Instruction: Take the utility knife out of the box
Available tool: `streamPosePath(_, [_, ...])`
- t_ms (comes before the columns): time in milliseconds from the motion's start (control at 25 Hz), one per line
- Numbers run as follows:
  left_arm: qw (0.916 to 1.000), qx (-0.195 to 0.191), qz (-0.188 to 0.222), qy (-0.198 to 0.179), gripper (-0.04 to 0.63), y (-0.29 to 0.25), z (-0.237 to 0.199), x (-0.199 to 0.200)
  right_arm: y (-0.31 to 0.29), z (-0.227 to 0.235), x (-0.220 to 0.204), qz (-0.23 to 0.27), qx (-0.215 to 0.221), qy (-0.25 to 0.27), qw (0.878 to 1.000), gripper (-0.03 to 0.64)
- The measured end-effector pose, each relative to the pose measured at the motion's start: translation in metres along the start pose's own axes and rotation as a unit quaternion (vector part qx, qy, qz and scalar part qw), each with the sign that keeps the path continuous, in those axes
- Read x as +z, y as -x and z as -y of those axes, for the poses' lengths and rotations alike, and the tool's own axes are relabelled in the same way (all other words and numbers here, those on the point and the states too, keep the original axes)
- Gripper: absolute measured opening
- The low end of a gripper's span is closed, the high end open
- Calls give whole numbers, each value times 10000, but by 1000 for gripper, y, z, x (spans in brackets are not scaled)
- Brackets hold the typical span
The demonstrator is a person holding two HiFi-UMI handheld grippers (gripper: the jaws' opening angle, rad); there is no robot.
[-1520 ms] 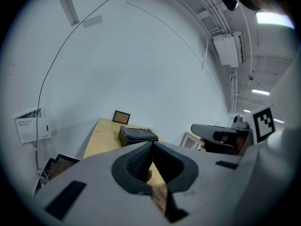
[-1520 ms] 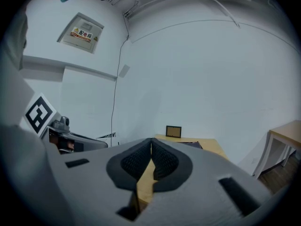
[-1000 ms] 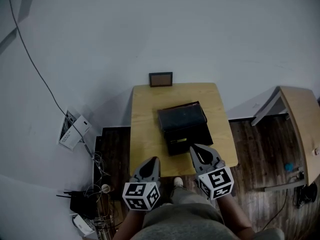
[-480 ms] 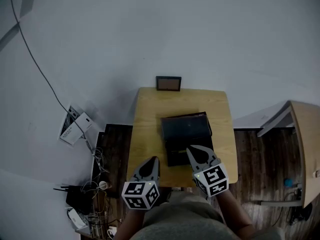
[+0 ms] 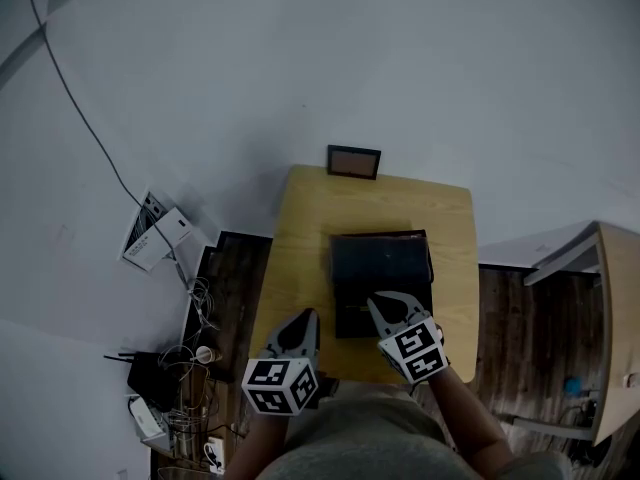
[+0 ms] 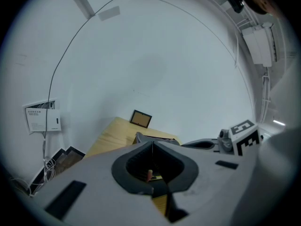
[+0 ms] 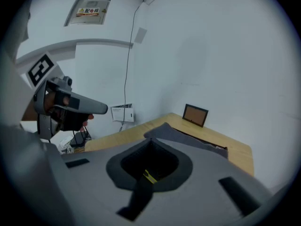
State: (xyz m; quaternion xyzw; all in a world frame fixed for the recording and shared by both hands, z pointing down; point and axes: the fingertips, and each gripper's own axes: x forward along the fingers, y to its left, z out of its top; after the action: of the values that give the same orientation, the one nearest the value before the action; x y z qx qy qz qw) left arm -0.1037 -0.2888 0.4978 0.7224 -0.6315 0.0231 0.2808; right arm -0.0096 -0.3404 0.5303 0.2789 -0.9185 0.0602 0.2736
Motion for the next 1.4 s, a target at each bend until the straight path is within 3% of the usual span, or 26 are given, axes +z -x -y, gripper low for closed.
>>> streamPosePath(280, [9996,250,-2,161,5,-7,-12,-4,-34,-3,-38,-799,454,651,9936,2])
streamPosePath(560, [9990,377,19,223,5,-10,-18,-5,-63,-21,-75,-1553,1182,1546,9685,2])
streamPosePath(600, [9989,400,18,227,5,-10,-20,-5,-67,-24,-80,-1660,1310,1608,9641,11])
streamPosePath(680, [9987,441,11,239,5,-11,-22,-6,-72,-29,-91,-1882,1564,1696,9547,115])
streamPosePath(760, [9986,470,3,255,5,-11,-25,-7,-76,-32,-100,-2047,1705,1781,9473,118])
streamPosePath(1160, [9982,523,-4,278,5,-11,-30,-6,-93,-34,-124,-2503,1880,2120,9258,118])
streamPosePath(1400, [9981,529,-6,305,5,-9,-33,-6,-95,-31,-123,-2497,1771,2178,9267,111])
